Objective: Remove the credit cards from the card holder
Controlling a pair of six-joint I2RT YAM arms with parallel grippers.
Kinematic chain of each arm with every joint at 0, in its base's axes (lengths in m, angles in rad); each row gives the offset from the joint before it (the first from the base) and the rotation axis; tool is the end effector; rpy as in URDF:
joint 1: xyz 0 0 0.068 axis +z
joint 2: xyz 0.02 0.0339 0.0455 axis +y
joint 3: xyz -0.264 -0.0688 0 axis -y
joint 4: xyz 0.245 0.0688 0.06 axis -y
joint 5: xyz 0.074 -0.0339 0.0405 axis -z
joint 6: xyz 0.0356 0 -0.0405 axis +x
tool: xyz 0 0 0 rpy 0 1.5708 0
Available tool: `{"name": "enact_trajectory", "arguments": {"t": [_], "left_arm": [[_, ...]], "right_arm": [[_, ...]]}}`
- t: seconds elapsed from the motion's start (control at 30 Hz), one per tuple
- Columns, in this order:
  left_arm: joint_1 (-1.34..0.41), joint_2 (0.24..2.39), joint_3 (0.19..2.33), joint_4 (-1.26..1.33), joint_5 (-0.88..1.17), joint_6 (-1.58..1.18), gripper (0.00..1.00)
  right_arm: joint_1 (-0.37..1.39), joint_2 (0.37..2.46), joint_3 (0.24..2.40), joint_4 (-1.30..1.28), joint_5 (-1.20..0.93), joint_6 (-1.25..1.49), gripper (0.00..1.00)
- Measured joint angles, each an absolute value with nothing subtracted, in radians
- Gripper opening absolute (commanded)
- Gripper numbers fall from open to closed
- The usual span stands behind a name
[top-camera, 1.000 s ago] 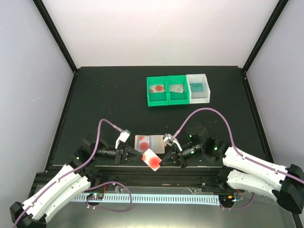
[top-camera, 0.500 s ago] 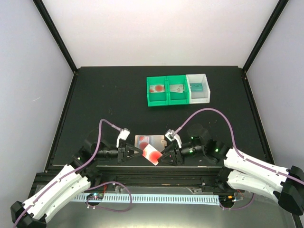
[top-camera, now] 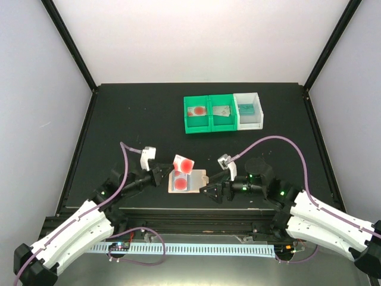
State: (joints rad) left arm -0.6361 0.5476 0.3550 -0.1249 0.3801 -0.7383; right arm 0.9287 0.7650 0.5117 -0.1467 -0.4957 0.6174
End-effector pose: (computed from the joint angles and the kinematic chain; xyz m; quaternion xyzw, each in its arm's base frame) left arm 0.1114 -0.0987 0.2295 0.0700 0.8000 -0.4836 0.3481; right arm 0.0935 0.1533 0.2520 -0.2592 0.7772 0.5204 0.2406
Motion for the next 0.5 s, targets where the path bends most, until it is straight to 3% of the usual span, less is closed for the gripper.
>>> {"name": "enact_trajectory", "arguments": {"t": [0.5], "left_arm": [[-0.613, 0.978, 0.551, 0.050, -0.008, -0.744, 0.02]], "right_arm": [[0.929, 0.564, 0.512, -0.278, -0.245, 0.627, 1.00]]}}
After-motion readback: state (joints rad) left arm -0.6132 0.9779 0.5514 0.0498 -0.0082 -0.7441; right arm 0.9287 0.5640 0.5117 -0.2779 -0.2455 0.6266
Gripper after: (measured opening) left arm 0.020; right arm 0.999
